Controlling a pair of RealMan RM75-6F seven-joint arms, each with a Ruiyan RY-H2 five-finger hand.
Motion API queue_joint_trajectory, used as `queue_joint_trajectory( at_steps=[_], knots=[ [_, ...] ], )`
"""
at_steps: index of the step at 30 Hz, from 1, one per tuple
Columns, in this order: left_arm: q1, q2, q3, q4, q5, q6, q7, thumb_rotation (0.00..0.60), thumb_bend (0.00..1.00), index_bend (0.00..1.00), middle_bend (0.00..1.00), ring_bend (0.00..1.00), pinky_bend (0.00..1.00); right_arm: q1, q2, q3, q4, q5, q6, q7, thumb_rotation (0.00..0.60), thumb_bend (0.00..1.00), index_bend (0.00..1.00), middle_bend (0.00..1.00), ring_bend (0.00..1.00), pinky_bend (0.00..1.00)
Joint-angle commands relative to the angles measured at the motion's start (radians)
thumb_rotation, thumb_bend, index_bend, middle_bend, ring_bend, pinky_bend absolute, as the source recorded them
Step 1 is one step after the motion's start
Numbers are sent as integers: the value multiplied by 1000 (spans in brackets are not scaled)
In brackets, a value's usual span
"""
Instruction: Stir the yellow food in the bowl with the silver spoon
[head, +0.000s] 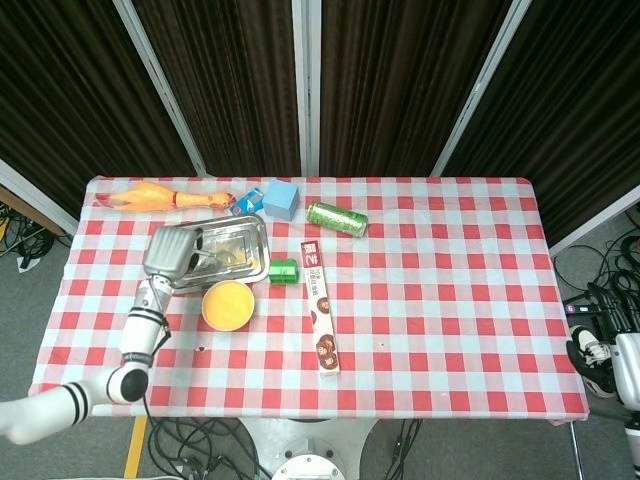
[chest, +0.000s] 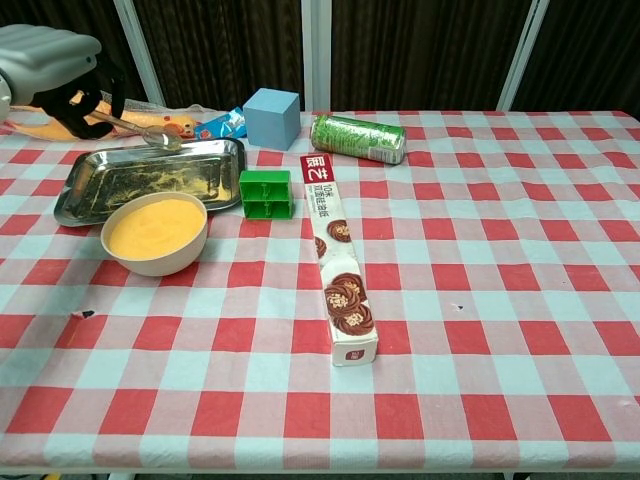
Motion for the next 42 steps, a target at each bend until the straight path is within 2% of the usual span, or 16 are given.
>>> queue_joint_trajectory(
  at_steps=[1,4,7,12,16,20,22,24,27,30,32,35,42],
  knots=[
    [-51,-24,-29,105,-98,-106,-70,600,450,631,898,883,955,-1,-1,0,3,2,-1,3,600,292,0,116,0,0],
    [-73,-53,-27,178,-125,-133,-94,600,440,608,877,865,954,-1,-1,0,6,6,-4,5,600,292,0,115,0,0],
    [-93,-69,-17,231,-157,-167,-94,600,425,538,839,835,953,0,-2,1,9,8,-5,7,600,292,0,116,0,0],
    [-105,-88,9,274,-165,-169,-95,600,412,453,778,781,953,3,-6,1,14,13,-15,10,600,292,0,116,0,0],
    [-101,-87,22,274,-166,-160,-107,600,389,365,680,669,952,5,-6,2,16,11,-15,11,600,292,0,116,0,0],
    [-73,-48,13,227,-143,-116,-167,600,383,334,567,559,913,4,-3,3,16,11,-13,13,600,293,0,116,0,0],
    [-41,-9,19,184,-107,-58,-192,600,383,335,536,515,856,3,0,3,16,13,-14,14,600,293,0,116,0,0],
    [-4,29,27,137,-74,1,-216,600,380,335,500,461,754,4,3,1,15,14,-18,15,600,292,0,116,0,0],
    [72,92,53,51,-8,111,-266,600,366,334,434,374,532,6,8,-4,12,15,-31,15,600,292,0,112,0,0],
    [154,148,108,-13,85,225,-295,600,316,325,374,314,418,12,15,-10,9,15,-50,20,600,285,0,93,0,0],
    [206,183,155,-44,155,295,-309,600,247,310,326,268,346,16,16,-10,9,14,-58,23,600,263,0,81,0,0],
    [283,230,214,-97,226,381,-325,600,185,298,293,235,290,19,13,-14,10,5,-61,24,600,232,0,71,0,0],
    [447,289,309,-232,324,557,-363,600,174,298,292,235,280,15,-22,-24,18,-10,-50,13,600,234,0,72,0,0]
  ],
)
